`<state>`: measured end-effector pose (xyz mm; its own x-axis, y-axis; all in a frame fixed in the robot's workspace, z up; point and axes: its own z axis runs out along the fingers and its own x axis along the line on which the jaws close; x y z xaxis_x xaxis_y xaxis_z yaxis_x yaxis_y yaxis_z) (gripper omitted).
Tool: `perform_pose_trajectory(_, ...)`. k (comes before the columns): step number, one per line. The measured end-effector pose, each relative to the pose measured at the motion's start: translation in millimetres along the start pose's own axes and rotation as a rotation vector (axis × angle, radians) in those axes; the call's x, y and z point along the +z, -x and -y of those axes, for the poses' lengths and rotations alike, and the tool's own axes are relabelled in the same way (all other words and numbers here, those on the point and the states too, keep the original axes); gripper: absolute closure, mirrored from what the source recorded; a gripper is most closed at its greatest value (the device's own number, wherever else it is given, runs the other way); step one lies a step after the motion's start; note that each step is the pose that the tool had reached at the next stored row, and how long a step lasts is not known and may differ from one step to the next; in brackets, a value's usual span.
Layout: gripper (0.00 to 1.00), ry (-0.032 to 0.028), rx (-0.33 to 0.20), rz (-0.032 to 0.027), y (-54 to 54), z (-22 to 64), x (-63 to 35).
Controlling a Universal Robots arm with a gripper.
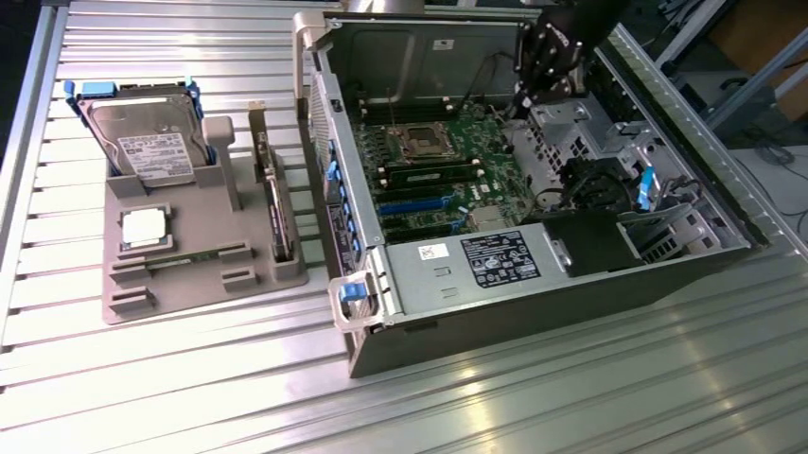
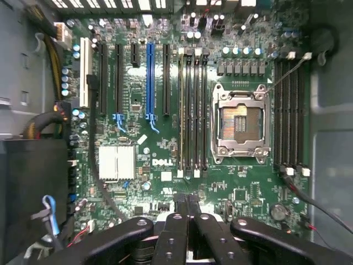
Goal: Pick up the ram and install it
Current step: 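Insert the ram into the slot, then press down the ram until it locks into place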
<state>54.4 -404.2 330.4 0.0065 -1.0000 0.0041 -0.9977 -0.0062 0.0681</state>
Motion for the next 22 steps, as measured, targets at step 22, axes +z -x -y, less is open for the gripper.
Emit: perform_pose_trajectory(22, 0.89, 0.0001, 0.000, 0.0001, 0.0, -10.0, -7.5)
